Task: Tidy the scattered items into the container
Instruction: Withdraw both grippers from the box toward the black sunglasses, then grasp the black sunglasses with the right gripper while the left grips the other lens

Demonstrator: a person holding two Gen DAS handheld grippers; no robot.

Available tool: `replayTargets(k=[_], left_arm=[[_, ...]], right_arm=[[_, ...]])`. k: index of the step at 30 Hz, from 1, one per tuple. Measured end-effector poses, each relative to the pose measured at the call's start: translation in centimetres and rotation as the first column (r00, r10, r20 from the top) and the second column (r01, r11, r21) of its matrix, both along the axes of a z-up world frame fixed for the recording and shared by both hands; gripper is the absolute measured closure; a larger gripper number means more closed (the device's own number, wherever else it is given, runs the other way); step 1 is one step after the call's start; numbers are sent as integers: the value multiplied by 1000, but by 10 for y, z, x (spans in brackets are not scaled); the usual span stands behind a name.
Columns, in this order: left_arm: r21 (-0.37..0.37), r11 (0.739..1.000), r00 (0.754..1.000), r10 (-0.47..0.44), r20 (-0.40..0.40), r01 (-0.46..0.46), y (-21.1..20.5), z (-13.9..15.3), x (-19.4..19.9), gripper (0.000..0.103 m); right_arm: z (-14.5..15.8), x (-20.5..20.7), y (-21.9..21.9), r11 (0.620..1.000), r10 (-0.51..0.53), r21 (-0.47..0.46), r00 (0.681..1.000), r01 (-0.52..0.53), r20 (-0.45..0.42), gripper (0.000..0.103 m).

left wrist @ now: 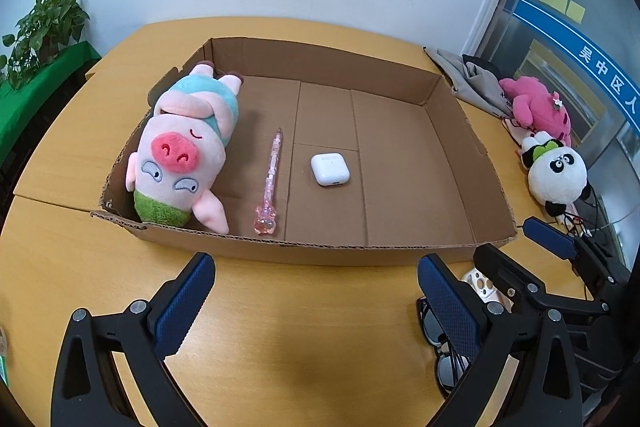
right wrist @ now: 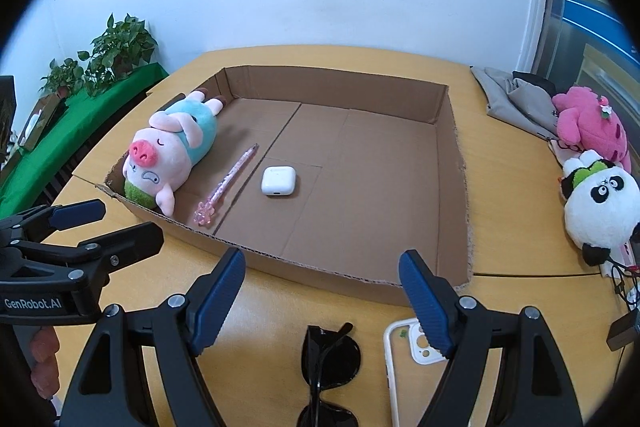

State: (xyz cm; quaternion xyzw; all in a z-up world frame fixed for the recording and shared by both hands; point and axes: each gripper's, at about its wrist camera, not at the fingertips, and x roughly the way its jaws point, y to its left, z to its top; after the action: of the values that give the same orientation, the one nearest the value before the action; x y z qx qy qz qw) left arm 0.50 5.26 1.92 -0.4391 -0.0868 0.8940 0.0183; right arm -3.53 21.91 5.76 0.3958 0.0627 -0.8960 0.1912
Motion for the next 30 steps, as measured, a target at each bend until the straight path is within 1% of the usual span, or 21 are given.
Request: replayTargets(k=[5,10,16,19,23,27,30], left_arm=[[17,1000,1000,-6,23,5,5,-5,2,1],[37,999,998,-17,57,15,10,-13,5,1],[85,996,995,-16,98,8,12,-22,6,1],[79,997,995,-17,101,9,13,-23,8,1],[65,998,996,-17,89,11,16,-25,12,1],[67,998,994,-21,109,13,20,-34,13,1],[69,997,991,-34,132,25,27,-44,11,1]], right_arm=[[-1,12,4,1000,-2,2,1000,2,4,24],[-11,25,14,1000,11,0,1000,-11,27,24],[-23,41,19,1000,29,-4,998,-29,56,24],[-24,50,16,999,48,6,998,-49,46,24],[-26,65,22,998,69,-7,997,-69,18,24],[-41,81,34,995,89,-49,995,-87,44,24],[-61,91,34,993,114,-27,990,-112,79,24]])
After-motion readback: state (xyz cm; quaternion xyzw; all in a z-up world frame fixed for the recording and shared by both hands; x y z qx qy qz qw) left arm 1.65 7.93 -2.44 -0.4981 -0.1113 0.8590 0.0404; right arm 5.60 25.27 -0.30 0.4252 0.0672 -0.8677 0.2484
